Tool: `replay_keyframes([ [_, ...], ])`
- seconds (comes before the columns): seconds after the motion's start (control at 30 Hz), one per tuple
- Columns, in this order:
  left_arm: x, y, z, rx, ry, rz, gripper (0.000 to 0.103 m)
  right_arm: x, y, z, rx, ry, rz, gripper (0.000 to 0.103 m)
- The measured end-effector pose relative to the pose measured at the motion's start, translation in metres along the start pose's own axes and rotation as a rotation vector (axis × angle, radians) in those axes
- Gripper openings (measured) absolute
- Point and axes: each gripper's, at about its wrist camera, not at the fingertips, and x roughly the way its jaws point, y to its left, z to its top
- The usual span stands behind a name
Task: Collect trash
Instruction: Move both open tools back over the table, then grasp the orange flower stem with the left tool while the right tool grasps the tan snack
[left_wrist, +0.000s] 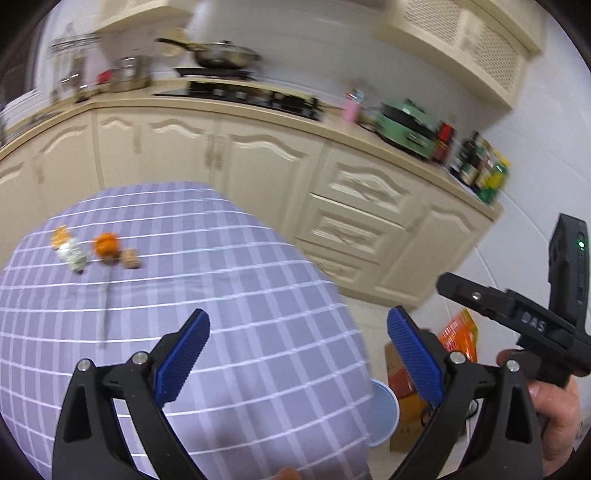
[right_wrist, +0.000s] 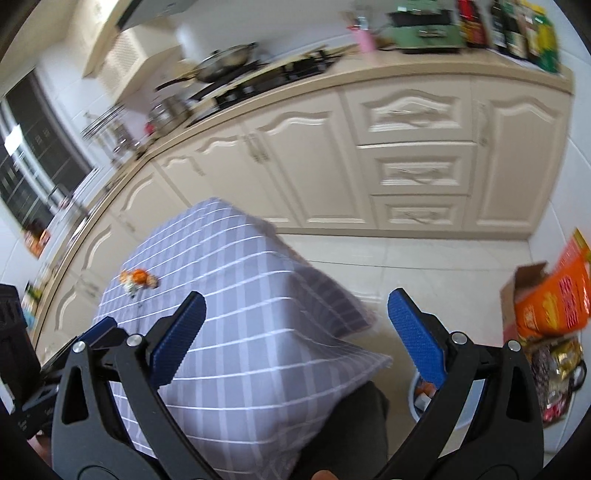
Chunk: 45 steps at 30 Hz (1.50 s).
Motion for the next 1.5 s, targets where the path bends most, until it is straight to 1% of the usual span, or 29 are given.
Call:
replay_keyframes([
  [0.2, -0.021, 0.068, -0.001, -0.092, -0.044, 0.082, 0.095, 0.021, 0.054, 0.007, -0.092, 0.024, 0.059, 0.097],
  [0.43, -0.024, 0.128, -0.005, -0.165, -0.047, 0.166, 0.095, 0.055, 0.109, 0.008, -0.187, 0.069, 0.114, 0.097],
  [0.6, -0.009, 0.155, -0.004, -0.174, -0.022, 0.218, 0.094, 0.075, 0.135, 0.005, -0.246, 0.097, 0.144, 0.097],
  [0.77, 0.024, 0.180, 0.004, -0.195, 0.020, 0.253, 0.094, 0.102, 0.147, 0.005, -0.269, 0.133, 0.153, 0.097],
  [0.8, 0.032, 0.183, 0.006, -0.191, 0.031, 0.263, 0.092, 0.108, 0.147, 0.004, -0.268, 0.140, 0.154, 0.097],
  [0.83, 0.040, 0.185, 0.008, -0.187, 0.048, 0.271, 0.084, 0.115, 0.147, 0.005, -0.267, 0.149, 0.154, 0.097],
  [0.87, 0.049, 0.188, 0.010, -0.187, 0.068, 0.277, 0.081, 0.120, 0.146, 0.005, -0.266, 0.157, 0.154, 0.097],
  [0.93, 0.067, 0.197, 0.012, -0.203, 0.102, 0.278, 0.069, 0.132, 0.144, 0.006, -0.260, 0.172, 0.157, 0.097],
  [0.97, 0.076, 0.200, 0.014, -0.208, 0.119, 0.283, 0.065, 0.137, 0.144, 0.006, -0.258, 0.179, 0.159, 0.097],
  [1.07, 0.088, 0.202, 0.020, -0.187, 0.119, 0.310, 0.055, 0.152, 0.145, 0.007, -0.257, 0.193, 0.162, 0.097],
  [1.1, 0.091, 0.203, 0.023, -0.181, 0.121, 0.308, 0.046, 0.155, 0.145, 0.008, -0.257, 0.196, 0.165, 0.097],
  [1.13, 0.094, 0.203, 0.026, -0.176, 0.124, 0.307, 0.032, 0.160, 0.147, 0.008, -0.260, 0.199, 0.168, 0.097],
  [1.17, 0.095, 0.203, 0.028, -0.170, 0.127, 0.300, 0.023, 0.163, 0.149, 0.008, -0.265, 0.200, 0.171, 0.097],
  [1.2, 0.097, 0.203, 0.029, -0.166, 0.133, 0.288, 0.007, 0.168, 0.152, 0.008, -0.275, 0.200, 0.174, 0.097],
  [1.23, 0.096, 0.204, 0.029, -0.161, 0.133, 0.268, 0.004, 0.171, 0.156, 0.007, -0.282, 0.200, 0.178, 0.097],
  [1.33, 0.091, 0.200, 0.023, -0.142, 0.120, 0.251, 0.004, 0.184, 0.170, 0.003, -0.324, 0.210, 0.181, 0.097],
  [1.4, 0.084, 0.201, 0.019, -0.147, 0.106, 0.247, 0.004, 0.193, 0.179, -0.002, -0.351, 0.224, 0.189, 0.096],
  [1.43, 0.078, 0.203, 0.016, -0.156, 0.095, 0.244, 0.004, 0.197, 0.187, -0.005, -0.368, 0.232, 0.199, 0.095],
  [1.47, 0.074, 0.204, 0.014, -0.162, 0.088, 0.245, 0.004, 0.201, 0.193, -0.007, -0.382, 0.237, 0.207, 0.089],
  [1.5, 0.069, 0.206, 0.013, -0.168, 0.081, 0.247, 0.004, 0.204, 0.198, -0.009, -0.394, 0.241, 0.214, 0.086],
])
